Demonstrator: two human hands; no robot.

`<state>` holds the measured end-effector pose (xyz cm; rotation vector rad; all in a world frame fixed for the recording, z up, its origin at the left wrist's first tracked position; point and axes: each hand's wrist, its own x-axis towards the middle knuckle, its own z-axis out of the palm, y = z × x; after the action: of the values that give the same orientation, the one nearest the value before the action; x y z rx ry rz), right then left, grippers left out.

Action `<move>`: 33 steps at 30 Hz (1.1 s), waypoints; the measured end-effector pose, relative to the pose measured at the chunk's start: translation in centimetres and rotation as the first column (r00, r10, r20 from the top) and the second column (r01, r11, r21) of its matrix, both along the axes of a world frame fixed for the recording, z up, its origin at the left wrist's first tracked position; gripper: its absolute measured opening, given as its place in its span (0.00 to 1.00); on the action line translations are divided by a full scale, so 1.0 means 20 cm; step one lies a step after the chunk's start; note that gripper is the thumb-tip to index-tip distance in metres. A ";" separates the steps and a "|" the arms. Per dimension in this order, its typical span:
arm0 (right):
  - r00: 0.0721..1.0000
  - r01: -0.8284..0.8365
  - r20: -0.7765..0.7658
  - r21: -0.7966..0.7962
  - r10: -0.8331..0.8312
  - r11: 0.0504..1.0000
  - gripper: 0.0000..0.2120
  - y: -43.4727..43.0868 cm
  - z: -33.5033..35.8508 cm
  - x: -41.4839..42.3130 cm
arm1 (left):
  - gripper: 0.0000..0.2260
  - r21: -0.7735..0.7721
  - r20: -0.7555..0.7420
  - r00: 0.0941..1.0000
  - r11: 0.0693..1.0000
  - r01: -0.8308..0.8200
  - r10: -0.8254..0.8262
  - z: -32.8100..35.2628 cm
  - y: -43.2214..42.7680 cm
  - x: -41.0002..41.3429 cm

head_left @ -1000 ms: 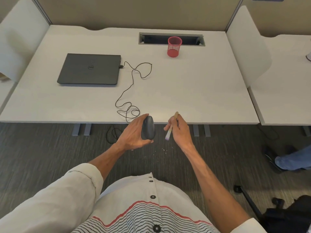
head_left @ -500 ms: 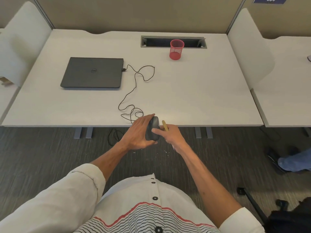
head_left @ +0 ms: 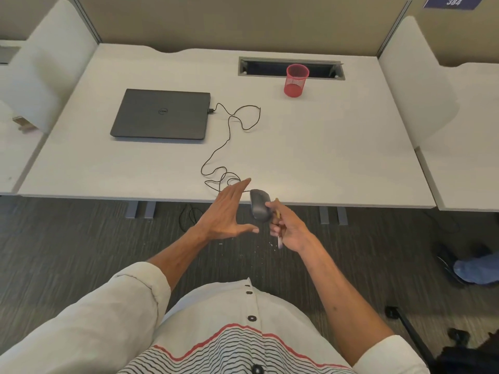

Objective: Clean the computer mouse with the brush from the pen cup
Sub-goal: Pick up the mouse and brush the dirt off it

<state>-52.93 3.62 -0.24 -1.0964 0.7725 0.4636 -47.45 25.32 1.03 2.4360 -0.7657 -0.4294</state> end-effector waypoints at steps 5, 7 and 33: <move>1.000 0.017 -0.018 0.112 -0.016 0.994 0.12 0.05 -0.02 -0.02 | 0.62 -0.029 -0.026 1.000 1.000 0.008 -0.009 0.00 0.00 0.01; 1.000 0.025 -0.016 0.124 -0.023 0.992 0.15 0.07 -0.02 -0.02 | 0.61 -0.038 -0.029 0.999 0.999 0.013 -0.014 0.01 0.00 0.01; 0.980 -0.183 0.032 -0.266 0.199 0.947 0.22 0.12 0.01 0.03 | 0.62 -0.097 -0.073 0.997 0.995 0.002 -0.009 0.03 -0.01 0.02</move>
<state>-52.26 6.05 -0.01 -1.4346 0.6911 0.4997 -47.09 25.03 1.62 2.3155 -0.7443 -0.4697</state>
